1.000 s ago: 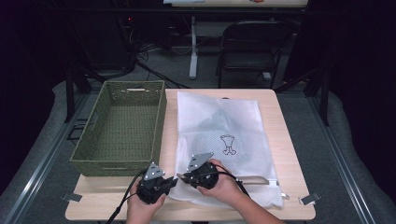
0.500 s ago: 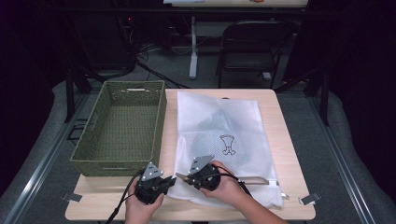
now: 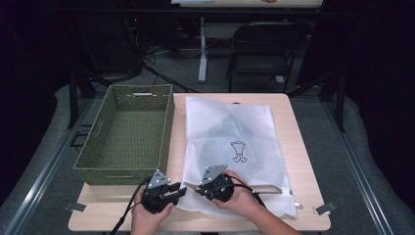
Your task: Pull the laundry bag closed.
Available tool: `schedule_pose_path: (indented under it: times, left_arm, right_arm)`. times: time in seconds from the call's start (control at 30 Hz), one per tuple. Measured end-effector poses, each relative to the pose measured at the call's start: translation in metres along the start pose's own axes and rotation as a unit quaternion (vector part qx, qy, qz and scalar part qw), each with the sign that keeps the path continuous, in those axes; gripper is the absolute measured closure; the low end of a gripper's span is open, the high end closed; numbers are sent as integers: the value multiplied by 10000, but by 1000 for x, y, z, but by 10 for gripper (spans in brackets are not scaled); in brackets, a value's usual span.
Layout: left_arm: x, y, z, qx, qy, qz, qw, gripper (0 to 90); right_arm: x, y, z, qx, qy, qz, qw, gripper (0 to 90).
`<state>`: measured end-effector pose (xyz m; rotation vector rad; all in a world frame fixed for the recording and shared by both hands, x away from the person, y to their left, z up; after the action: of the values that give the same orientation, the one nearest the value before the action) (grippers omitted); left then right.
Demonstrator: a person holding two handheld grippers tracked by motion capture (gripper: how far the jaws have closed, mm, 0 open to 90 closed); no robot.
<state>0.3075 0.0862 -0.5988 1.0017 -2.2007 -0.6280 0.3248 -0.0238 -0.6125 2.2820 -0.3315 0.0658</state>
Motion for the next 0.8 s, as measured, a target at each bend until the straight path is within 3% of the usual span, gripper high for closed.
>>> schedule_pose_path:
  times: [0.2,0.6,0.73,0.8]
  left_arm:
    - [2,-7,-5,-87,51,52,9999,579]
    - [3,-17,-13,-372,259,-16,9990,536]
    - [4,-21,-16,-353,265,-44,9990,538]
    - [4,-22,-16,-409,265,30,9988,547]
  right_arm:
    - [-1,-1,1,3,-30,0,10000,820]
    - [-2,-2,2,22,-37,-20,10000,820]
    - [-2,-2,2,30,-58,-9,10000,819]
    - [-2,-2,1,35,-53,4,10000,819]
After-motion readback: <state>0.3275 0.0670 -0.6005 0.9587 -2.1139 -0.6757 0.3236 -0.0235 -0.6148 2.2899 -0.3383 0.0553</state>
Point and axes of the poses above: each handheld gripper's, and its own axes: y roughly backward along the jaws, z roughly out of its underside, x roughly to its right, the point moved 9 cm from there along -y, roughly forward along the jaws, and after that the axes turned 11 degrees about y, right-handed, at the moved point
